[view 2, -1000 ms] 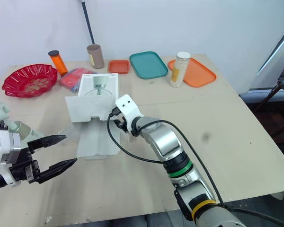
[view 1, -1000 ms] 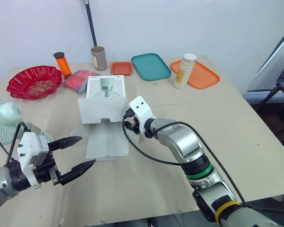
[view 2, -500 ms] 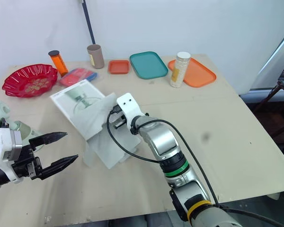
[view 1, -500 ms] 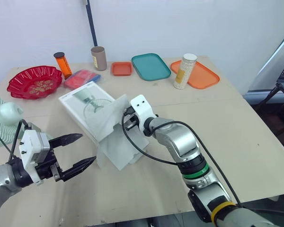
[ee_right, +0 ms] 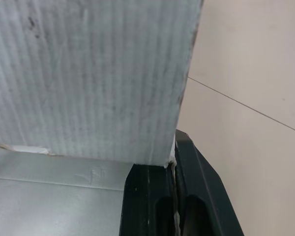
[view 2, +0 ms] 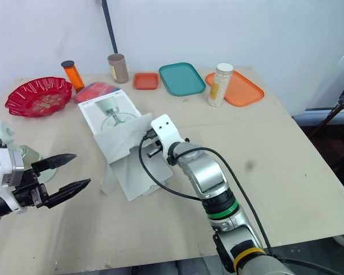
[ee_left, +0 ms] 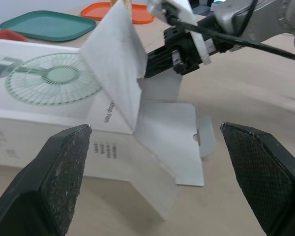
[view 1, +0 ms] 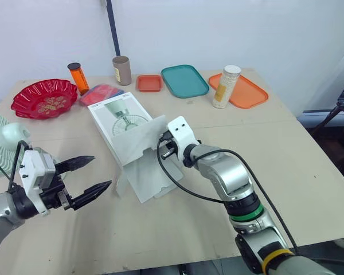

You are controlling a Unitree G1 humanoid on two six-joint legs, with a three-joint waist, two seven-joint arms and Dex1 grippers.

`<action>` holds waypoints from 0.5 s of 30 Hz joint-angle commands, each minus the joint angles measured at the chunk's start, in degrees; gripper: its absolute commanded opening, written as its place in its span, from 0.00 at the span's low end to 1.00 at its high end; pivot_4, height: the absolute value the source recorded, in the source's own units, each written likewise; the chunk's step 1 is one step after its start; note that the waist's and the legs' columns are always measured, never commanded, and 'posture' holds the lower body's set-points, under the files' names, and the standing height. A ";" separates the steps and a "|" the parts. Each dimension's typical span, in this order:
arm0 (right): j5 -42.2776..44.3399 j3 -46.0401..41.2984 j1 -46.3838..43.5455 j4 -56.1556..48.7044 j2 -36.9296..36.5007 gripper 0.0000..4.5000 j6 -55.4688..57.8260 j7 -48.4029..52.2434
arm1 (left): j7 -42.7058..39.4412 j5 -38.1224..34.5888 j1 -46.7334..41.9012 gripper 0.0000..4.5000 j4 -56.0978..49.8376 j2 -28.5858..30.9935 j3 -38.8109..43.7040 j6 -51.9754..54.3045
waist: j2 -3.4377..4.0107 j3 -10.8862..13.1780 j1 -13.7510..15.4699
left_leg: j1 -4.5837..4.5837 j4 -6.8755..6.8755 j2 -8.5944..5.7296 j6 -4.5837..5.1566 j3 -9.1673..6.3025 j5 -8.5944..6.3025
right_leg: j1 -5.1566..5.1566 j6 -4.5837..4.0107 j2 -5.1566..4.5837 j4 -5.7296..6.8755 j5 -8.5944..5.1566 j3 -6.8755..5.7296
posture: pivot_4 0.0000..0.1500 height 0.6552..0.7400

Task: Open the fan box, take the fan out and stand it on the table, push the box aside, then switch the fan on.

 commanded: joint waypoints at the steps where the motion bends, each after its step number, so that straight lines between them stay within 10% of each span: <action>1: -0.35 -1.70 1.15 -2.78 -1.28 0.01 0.92 -0.08 | 2.28 -0.05 -1.73 1.00 0.19 0.03 1.86 -0.42 | 0.00 0.00 0.08 | 0.00 0.00 0.00 0.00 -0.01 0.00 | 0.00 0.00 0.00 0.00 0.00 0.00 | 1.00 1.00; 15: 2.11 -10.80 6.97 -16.96 -8.80 0.01 7.69 1.97 | 4.68 0.85 -9.43 1.00 3.00 -0.90 -4.34 -0.24 | 0.00 0.00 0.39 | -0.08 0.07 -0.06 0.00 -0.07 0.00 | 0.02 0.06 -0.04 -0.01 0.01 -0.02 | 1.00 1.00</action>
